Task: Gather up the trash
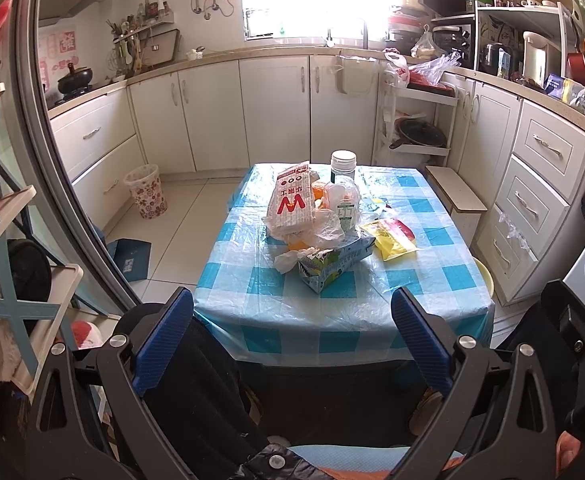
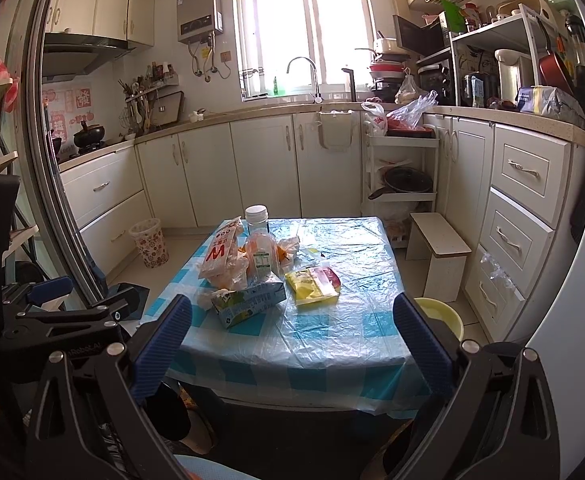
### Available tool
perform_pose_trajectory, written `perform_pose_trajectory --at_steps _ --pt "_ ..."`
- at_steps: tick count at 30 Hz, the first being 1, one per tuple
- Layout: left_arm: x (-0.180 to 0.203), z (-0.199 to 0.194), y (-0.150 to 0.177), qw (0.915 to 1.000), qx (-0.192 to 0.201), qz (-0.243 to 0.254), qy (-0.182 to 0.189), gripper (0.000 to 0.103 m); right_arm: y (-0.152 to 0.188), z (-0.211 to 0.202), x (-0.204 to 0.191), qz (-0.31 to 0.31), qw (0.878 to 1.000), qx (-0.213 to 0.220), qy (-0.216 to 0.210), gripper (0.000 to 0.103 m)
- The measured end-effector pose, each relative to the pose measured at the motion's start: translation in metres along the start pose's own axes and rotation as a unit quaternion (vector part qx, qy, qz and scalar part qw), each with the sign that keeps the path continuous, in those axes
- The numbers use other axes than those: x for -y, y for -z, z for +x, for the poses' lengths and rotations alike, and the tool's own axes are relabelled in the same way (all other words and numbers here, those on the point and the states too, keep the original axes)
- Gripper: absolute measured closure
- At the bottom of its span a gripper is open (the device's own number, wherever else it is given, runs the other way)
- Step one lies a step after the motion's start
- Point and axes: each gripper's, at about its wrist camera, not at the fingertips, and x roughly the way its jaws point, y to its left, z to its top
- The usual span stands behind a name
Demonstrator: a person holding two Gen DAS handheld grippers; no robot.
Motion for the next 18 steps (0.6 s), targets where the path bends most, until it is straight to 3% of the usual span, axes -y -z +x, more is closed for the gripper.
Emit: perform_pose_trajectory --at_steps 18 --pt "-0.0026 0.0031 0.0031 1.0 -0.005 -0.004 0.0 0.008 0.0013 0.005 -0.0042 -0.002 1.0 -0.009 0.002 0.006"
